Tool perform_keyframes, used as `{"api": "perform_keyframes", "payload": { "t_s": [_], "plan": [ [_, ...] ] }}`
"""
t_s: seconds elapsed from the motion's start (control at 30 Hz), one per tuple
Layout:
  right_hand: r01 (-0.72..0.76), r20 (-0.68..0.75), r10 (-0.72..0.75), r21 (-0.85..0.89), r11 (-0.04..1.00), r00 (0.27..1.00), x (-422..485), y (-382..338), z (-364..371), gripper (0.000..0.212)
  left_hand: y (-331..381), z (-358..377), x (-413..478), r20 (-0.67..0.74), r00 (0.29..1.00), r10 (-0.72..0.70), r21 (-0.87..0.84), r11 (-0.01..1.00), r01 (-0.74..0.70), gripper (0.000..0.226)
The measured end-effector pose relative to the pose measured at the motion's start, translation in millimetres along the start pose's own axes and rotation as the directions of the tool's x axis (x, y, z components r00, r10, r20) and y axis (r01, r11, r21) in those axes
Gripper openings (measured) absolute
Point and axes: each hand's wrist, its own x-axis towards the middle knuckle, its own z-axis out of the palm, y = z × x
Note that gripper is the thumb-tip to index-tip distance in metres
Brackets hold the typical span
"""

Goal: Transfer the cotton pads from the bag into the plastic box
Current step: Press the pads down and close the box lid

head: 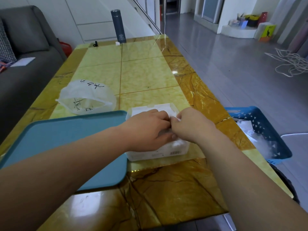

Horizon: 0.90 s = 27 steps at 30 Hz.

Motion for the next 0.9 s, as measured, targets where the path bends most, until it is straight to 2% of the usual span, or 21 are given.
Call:
{"api": "perform_keyframes", "payload": {
  "t_s": [0.03,0.1,0.23,0.3,0.5,0.57,0.63,0.7,0.73,0.8,0.83,0.87,0.9],
  "plan": [
    [0.018,0.02,-0.019,0.024,1.0,1.0,0.0,1.3,1.4,0.042,-0.9,-0.6,-3.4,-0.014,1.0,-0.006,-0.022,1.0,0.006,0.048],
    [0.018,0.004,-0.018,0.033,0.999,1.0,-1.8,3.5,5.0,0.048,-3.7,-0.1,-10.4,-0.066,0.997,-0.027,-0.079,0.997,0.022,0.043],
    [-0.056,-0.258,0.023,-0.121,0.991,0.966,-4.1,1.6,9.2,0.035,-6.4,6.9,-22.1,-0.14,0.99,-0.027,0.003,1.0,0.028,0.049],
    [-0.082,-0.311,0.038,-0.13,0.988,0.95,-3.8,-1.4,11.9,0.029,-5.7,9.5,-24.1,-0.121,0.992,-0.03,0.034,0.999,0.035,0.051],
    [-0.166,-0.206,0.146,-0.08,0.983,0.968,7.3,-5.3,16.3,0.026,-0.7,9.7,-23.5,-0.092,0.994,-0.054,0.037,0.998,0.058,0.053],
    [-0.156,-0.153,0.142,-0.084,0.984,0.978,8.3,-4.1,13.7,0.029,-3.1,4.1,-26.0,-0.077,0.995,-0.068,-0.059,0.996,0.064,0.041],
    [-0.117,-0.1,0.108,-0.087,0.989,0.989,5.5,-3.0,12.4,0.04,-14.4,-0.9,-33.9,-0.183,0.962,-0.201,-0.225,0.961,0.158,0.032],
    [-0.057,-0.07,0.054,-0.049,0.997,0.996,-1.8,-1.2,11.9,0.051,-33.8,-1.8,-43.1,-0.34,0.839,-0.426,-0.362,0.882,0.301,0.027],
    [-0.021,-0.089,0.02,-0.019,1.0,0.996,-7.0,-0.1,11.1,0.054,-42.6,-1.5,-48.1,-0.333,0.77,-0.544,-0.44,0.812,0.383,0.026],
    [0.051,-0.177,-0.047,0.014,0.999,0.983,-19.2,2.5,7.5,0.051,-53.9,1.5,-56.5,-0.14,0.673,-0.726,-0.64,0.585,0.498,0.032],
    [0.086,-0.222,-0.077,0.028,0.996,0.972,-24.7,4.0,5.2,0.044,-56.0,4.7,-58.4,-0.016,0.653,-0.757,-0.732,0.454,0.509,0.035],
    [0.11,-0.24,-0.096,0.047,0.993,0.966,-30.6,4.5,3.4,0.039,-55.7,8.0,-59.4,0.068,0.65,-0.757,-0.783,0.363,0.505,0.038],
    [0.126,-0.225,-0.108,0.067,0.99,0.968,-36.6,4.4,2.8,0.039,-55.7,12.1,-59.3,0.1,0.657,-0.747,-0.796,0.336,0.503,0.04]
  ]
}}
